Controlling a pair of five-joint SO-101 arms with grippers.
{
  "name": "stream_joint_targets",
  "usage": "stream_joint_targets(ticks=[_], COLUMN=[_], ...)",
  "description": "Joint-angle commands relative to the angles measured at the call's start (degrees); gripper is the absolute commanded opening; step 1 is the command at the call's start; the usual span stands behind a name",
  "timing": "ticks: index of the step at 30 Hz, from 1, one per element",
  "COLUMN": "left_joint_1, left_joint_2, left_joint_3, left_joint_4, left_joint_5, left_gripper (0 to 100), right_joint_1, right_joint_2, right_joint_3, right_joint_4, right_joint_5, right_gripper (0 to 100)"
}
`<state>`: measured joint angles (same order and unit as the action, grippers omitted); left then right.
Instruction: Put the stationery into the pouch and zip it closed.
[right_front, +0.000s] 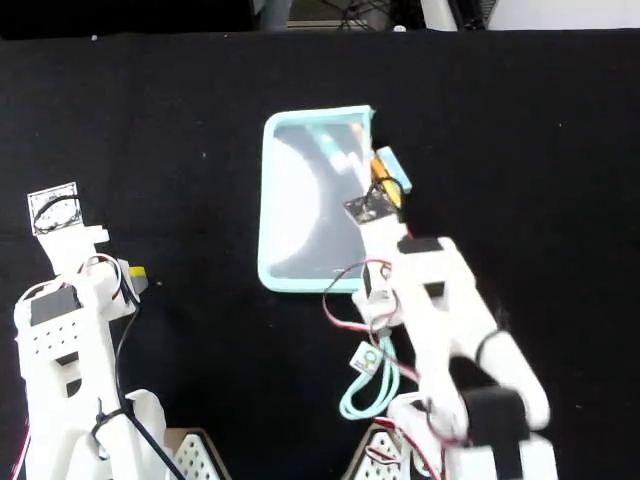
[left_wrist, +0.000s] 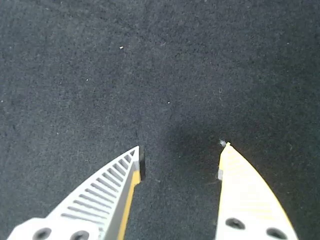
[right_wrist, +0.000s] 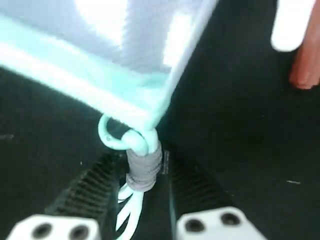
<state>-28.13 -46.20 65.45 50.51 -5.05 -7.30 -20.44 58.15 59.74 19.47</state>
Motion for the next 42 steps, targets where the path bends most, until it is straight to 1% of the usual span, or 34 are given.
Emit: stream_joint_targets(ticks=[1, 3, 6, 8, 13, 16, 21, 22, 26, 31, 33, 36, 39, 42], left_joint_1=[-0.2, -0.1, 0.0, 0.8, 6.5, 10.4, 16.8, 18.6, 27.9, 39.1, 42.2, 43.7, 44.4, 43.2], left_joint_2=[-1.3, -1.3, -1.3, -1.3, -1.3, -1.3, -1.3, -1.3, -1.3, -1.1, -1.3, -1.3, -1.3, -1.3], left_joint_3=[-0.5, -0.5, -0.4, -0.4, -1.7, -4.2, -14.1, -16.2, -20.7, -19.0, -17.6, -17.4, -18.9, -22.8], left_joint_4=[-1.1, -1.1, -1.1, -1.1, -0.5, 1.9, 9.5, 11.4, 17.7, 18.0, 17.9, 17.9, 16.4, 15.3], left_joint_5=[0.4, 0.4, 0.4, 0.4, 0.4, 0.2, 0.2, 0.2, 0.2, 0.5, 0.5, 0.5, -0.1, -4.0], left_gripper=[26, 26, 26, 26, 26, 26, 26, 26, 26, 27, 30, 34, 35, 35], right_joint_1=[0.0, 0.4, 3.3, 5.2, 7.6, 7.8, 7.8, 7.8, 7.5, 7.4, 7.4, 7.5, 7.5, 7.6], right_joint_2=[-12.7, -19.7, -30.5, -37.2, -50.6, -55.3, -56.5, -56.5, -56.4, -56.4, -56.4, -56.4, -55.5, -53.6], right_joint_3=[4.4, 7.6, 10.0, 9.2, 3.0, -1.0, -6.2, -6.9, -8.5, -8.4, -8.6, -8.3, -8.7, -9.5], right_joint_4=[-0.8, -0.7, -0.6, 1.2, 3.2, 3.2, 0.7, 0.3, 0.0, -0.1, -0.1, -1.2, -1.0, -1.1], right_joint_5=[8.8, 12.3, 12.9, 13.5, 17.4, 18.6, 18.2, 18.0, 13.5, 13.3, 13.1, 13.0, 12.2, 10.1], right_gripper=[1.2, 1.2, 1.2, 1.2, 1.2, 1.2, 1.2, 1.2, 1.2, 1.2, 1.2, 1.2, 1.2, 1.2])
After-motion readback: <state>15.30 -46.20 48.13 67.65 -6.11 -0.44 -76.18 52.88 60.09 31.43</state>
